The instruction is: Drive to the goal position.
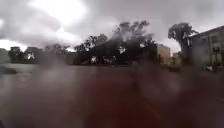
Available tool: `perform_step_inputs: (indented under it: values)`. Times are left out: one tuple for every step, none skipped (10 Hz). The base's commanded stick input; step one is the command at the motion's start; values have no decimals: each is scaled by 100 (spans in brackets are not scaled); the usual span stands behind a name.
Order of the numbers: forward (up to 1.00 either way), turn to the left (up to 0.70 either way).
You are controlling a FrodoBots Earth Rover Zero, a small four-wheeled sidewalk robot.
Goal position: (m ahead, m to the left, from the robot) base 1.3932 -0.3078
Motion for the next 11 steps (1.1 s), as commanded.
perform_step_inputs:
  values:
    - [45,0]
    - [45,0]
    - [45,0]
    - [45,0]
    - [45,0]
    - [45,0]
    - [45,0]
    - [45,0]
    - [45,0]
    - [45,0]
    - [45,0]
